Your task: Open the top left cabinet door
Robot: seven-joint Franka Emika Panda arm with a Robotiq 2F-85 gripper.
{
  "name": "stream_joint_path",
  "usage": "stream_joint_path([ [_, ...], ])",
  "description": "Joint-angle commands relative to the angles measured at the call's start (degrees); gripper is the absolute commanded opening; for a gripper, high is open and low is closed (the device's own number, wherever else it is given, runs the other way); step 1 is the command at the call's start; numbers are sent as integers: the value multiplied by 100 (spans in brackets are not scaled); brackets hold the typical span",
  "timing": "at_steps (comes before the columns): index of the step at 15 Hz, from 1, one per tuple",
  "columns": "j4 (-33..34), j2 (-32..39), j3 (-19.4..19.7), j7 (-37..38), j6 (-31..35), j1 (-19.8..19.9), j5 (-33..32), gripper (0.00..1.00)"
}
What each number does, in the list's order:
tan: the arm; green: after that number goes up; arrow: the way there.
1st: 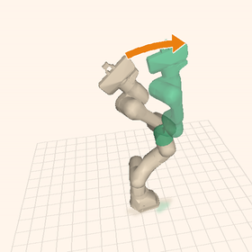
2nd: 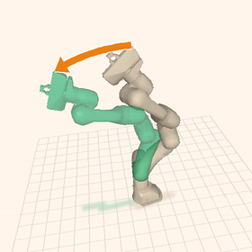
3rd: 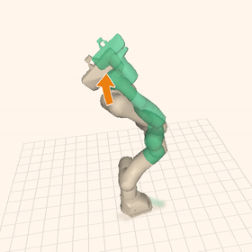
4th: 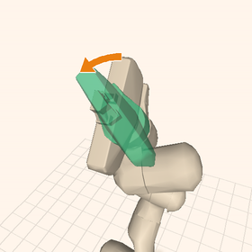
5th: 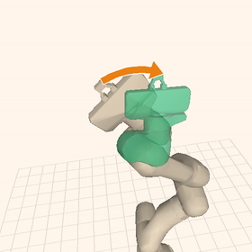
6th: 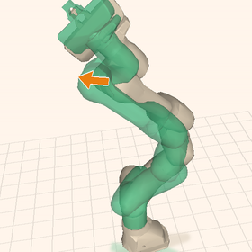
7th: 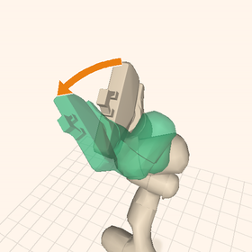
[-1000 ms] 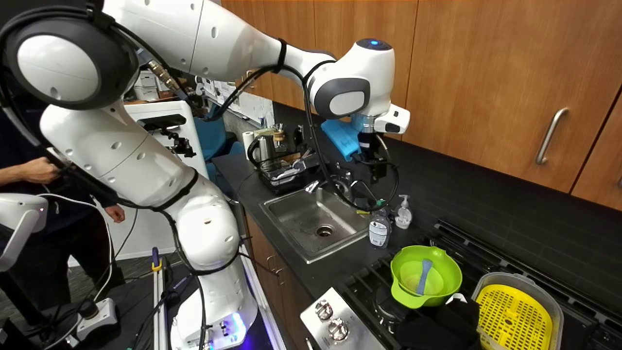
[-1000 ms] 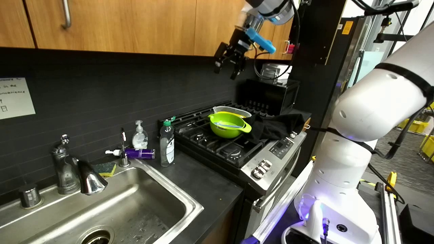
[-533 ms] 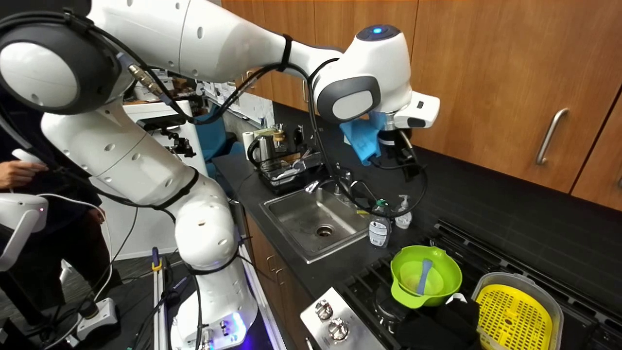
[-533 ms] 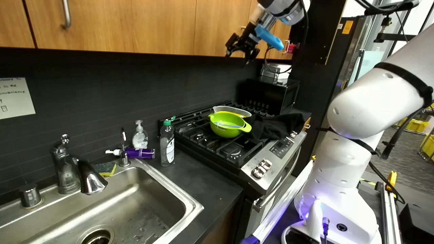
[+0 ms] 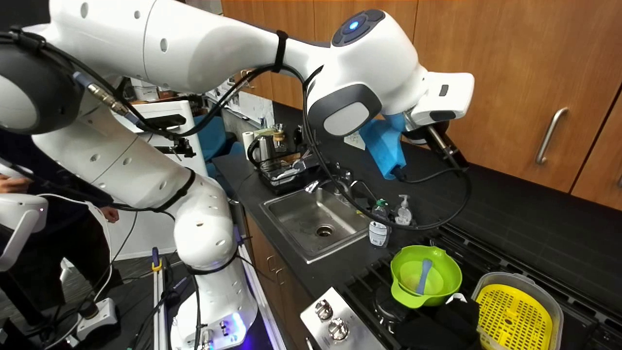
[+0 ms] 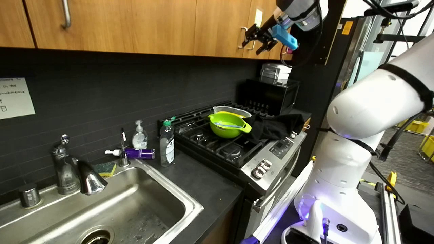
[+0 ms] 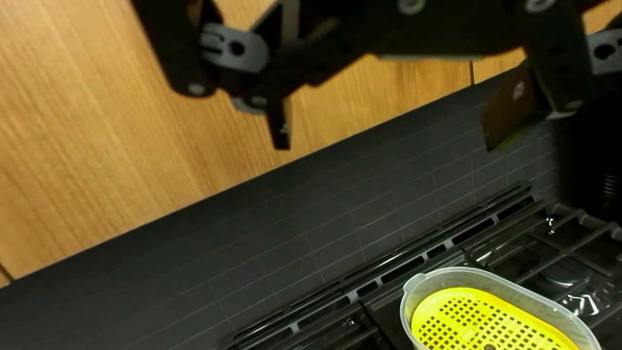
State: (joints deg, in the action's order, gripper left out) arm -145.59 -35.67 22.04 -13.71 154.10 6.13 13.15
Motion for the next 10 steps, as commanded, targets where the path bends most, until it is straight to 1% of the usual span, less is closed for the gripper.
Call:
stream_joint_path([
  [1, -124, 33, 579, -788, 120, -600, 188, 100],
  [3, -135, 75, 955, -1241, -195, -961, 230, 100],
  [4, -89, 79, 1148, -1526, -552, -1119, 210, 100],
  [6, 24, 186, 1335, -1933, -1071, -1180, 92, 100],
  [8, 102, 275, 1407, -2135, -1080, -1095, 61, 100],
  [10, 179, 274, 1510, -2304, -922, -1054, 153, 100],
])
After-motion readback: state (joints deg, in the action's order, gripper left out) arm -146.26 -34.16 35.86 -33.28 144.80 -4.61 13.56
